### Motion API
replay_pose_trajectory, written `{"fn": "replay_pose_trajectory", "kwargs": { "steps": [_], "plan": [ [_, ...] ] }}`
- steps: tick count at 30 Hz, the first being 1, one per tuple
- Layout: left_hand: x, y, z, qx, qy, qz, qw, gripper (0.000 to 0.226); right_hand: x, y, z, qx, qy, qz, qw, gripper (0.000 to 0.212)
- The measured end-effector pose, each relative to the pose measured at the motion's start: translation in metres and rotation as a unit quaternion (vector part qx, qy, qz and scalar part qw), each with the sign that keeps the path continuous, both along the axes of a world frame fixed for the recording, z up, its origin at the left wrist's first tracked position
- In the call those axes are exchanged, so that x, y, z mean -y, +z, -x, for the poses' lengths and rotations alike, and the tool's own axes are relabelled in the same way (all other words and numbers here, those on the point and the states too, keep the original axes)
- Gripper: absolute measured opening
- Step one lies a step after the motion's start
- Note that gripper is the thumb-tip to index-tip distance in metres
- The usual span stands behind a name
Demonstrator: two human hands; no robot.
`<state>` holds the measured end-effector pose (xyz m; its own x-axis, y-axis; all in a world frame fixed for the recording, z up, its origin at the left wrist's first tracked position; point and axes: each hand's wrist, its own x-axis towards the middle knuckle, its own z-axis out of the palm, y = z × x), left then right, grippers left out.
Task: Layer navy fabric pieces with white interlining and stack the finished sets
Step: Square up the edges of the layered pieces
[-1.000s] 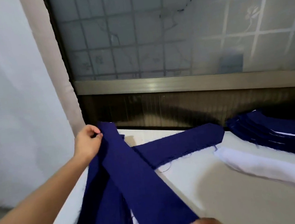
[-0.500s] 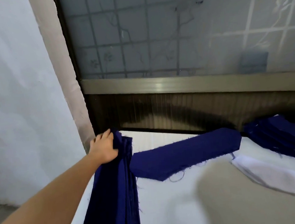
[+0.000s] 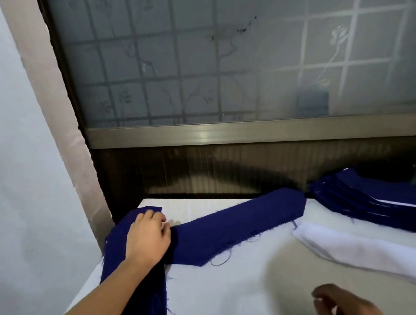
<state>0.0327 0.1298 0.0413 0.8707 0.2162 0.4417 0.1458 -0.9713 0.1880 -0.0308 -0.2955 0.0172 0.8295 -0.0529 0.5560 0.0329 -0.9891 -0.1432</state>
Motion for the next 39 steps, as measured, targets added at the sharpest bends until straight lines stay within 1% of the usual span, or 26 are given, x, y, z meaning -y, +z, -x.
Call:
{"fn": "replay_pose_trajectory", "kwargs": {
  "steps": [1, 2, 3, 4, 5, 6, 7, 8, 9, 11, 13, 16, 18, 21, 22, 24, 27, 30, 32, 36, 38, 39],
  "plan": [
    [0.012, 0.0, 0.001, -0.016, -0.007, 0.009, 1.0, 0.021, 0.02, -0.007, 0.014, -0.057, 0.121, -0.02, 0.991, 0.018],
    [0.023, -0.001, 0.003, -0.041, -0.006, 0.015, 0.999, 0.021, -0.001, -0.008, 0.021, -0.093, 0.165, -0.035, 0.981, 0.013],
    [0.036, -0.002, 0.003, -0.066, 0.002, 0.016, 0.998, 0.021, 0.019, -0.007, 0.015, -0.132, 0.164, -0.02, 0.977, 0.008],
    [0.041, -0.002, 0.003, -0.084, 0.02, 0.013, 0.996, 0.022, 0.029, -0.006, 0.013, -0.179, 0.101, -0.092, 0.974, 0.011],
    [0.049, -0.003, 0.002, -0.095, 0.034, 0.012, 0.995, 0.022, 0.041, -0.005, 0.014, -0.189, 0.079, -0.089, 0.975, 0.013],
    [0.05, -0.003, 0.0, -0.103, 0.051, 0.017, 0.993, 0.022, 0.046, -0.007, 0.015, -0.162, 0.07, -0.113, 0.978, 0.012],
    [0.051, -0.003, -0.001, -0.112, 0.063, 0.021, 0.991, 0.021, 0.048, -0.008, 0.015, -0.166, 0.047, -0.112, 0.979, 0.01],
    [0.057, -0.003, -0.003, -0.125, 0.071, 0.024, 0.989, 0.021, 0.044, -0.009, 0.019, -0.168, 0.049, -0.104, 0.979, 0.01],
    [0.055, 0.0, -0.004, -0.134, 0.081, 0.016, 0.988, 0.021, 0.036, -0.011, 0.018, -0.167, 0.057, -0.077, 0.981, 0.011],
    [0.06, 0.001, -0.005, -0.158, 0.088, -0.026, 0.983, 0.022, 0.035, -0.014, 0.02, -0.166, 0.064, -0.05, 0.983, 0.013],
    [0.064, 0.001, -0.004, -0.173, 0.081, -0.067, 0.979, 0.023, 0.039, -0.015, 0.019, -0.178, 0.056, -0.055, 0.981, 0.013],
    [0.065, -0.005, 0.002, -0.153, 0.043, -0.105, 0.982, 0.023, 0.039, -0.016, 0.02, -0.169, 0.058, -0.064, 0.982, 0.009],
    [0.064, -0.01, 0.005, -0.144, -0.011, -0.096, 0.985, 0.021, 0.038, -0.018, 0.018, -0.167, 0.059, -0.066, 0.982, 0.007],
    [0.062, -0.009, 0.008, -0.142, -0.068, -0.007, 0.988, 0.018, 0.039, -0.021, 0.016, -0.162, 0.057, -0.068, 0.983, 0.005],
    [0.062, -0.009, 0.009, -0.135, -0.079, 0.021, 0.988, 0.017, 0.039, -0.021, 0.016, -0.16, 0.058, -0.069, 0.983, 0.005],
    [0.063, -0.009, 0.014, -0.1, -0.091, 0.046, 0.99, 0.013, 0.04, -0.021, 0.016, -0.153, 0.06, -0.068, 0.984, 0.004],
    [0.067, -0.01, 0.02, -0.014, -0.102, 0.067, 0.992, 0.001, 0.039, -0.022, 0.016, -0.147, 0.061, -0.067, 0.985, 0.003],
    [0.069, -0.014, 0.022, 0.062, -0.069, 0.091, 0.992, 0.024, 0.039, -0.022, 0.015, -0.148, 0.057, -0.068, 0.985, 0.004],
    [0.07, -0.021, 0.024, 0.112, -0.031, 0.141, 0.983, 0.035, 0.04, -0.022, 0.016, -0.149, 0.056, -0.069, 0.985, 0.004],
    [0.073, -0.031, 0.027, 0.177, 0.014, 0.262, 0.949, 0.047, 0.039, -0.022, 0.016, -0.148, 0.059, -0.074, 0.985, 0.002],
    [0.071, -0.028, 0.026, 0.196, 0.031, 0.292, 0.936, 0.049, 0.039, -0.022, 0.017, -0.139, 0.061, -0.078, 0.985, 0.002],
    [0.07, -0.028, 0.026, 0.197, 0.037, 0.286, 0.937, 0.047, 0.04, -0.022, 0.017, -0.136, 0.061, -0.08, 0.986, 0.003]
  ]
}}
